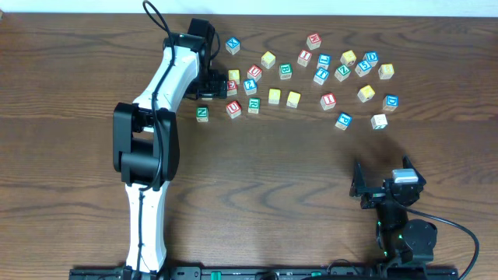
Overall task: Spell out AI2
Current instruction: 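Reach the left gripper forward over the red-lettered A block, then lower the left gripper and close it on the red A block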
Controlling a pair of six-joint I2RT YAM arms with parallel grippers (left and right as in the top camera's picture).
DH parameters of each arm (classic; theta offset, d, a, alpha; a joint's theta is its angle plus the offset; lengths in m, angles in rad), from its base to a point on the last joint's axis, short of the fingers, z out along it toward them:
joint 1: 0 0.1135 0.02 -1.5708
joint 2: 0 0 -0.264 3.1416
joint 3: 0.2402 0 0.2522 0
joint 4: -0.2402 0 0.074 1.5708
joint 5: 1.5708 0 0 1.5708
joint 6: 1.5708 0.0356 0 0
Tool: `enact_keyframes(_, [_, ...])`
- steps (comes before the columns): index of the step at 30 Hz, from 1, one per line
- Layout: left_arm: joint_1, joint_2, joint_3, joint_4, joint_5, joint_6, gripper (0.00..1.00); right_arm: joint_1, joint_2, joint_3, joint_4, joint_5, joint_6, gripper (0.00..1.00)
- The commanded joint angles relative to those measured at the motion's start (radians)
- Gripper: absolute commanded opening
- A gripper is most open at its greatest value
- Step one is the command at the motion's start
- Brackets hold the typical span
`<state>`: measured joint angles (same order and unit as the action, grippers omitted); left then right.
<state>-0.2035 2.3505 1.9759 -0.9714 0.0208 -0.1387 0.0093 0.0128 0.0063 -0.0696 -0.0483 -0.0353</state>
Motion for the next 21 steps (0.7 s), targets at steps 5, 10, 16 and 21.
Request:
enact_keyframes(5, [0.006, -0.004, 0.018, 0.013, 0.005, -0.013, 0.99, -0.01, -0.004, -0.001, -0.005, 0.005, 0.013, 0.99])
enact_keyframes(10, [0.006, -0.003, 0.018, 0.016, 0.005, -0.013, 0.9, -0.01, -0.004, -0.001, -0.005, 0.005, 0.013, 0.99])
enact_keyframes(16, [0.006, -0.003, 0.018, 0.027, 0.005, -0.012, 0.89, -0.01, -0.004, -0.001, -0.005, 0.005, 0.013, 0.99])
enact_keyframes(21, [0.006, 0.002, 0.016, 0.032, 0.005, -0.012, 0.89, -0.01, -0.004, -0.001, -0.005, 0.005, 0.013, 0.99])
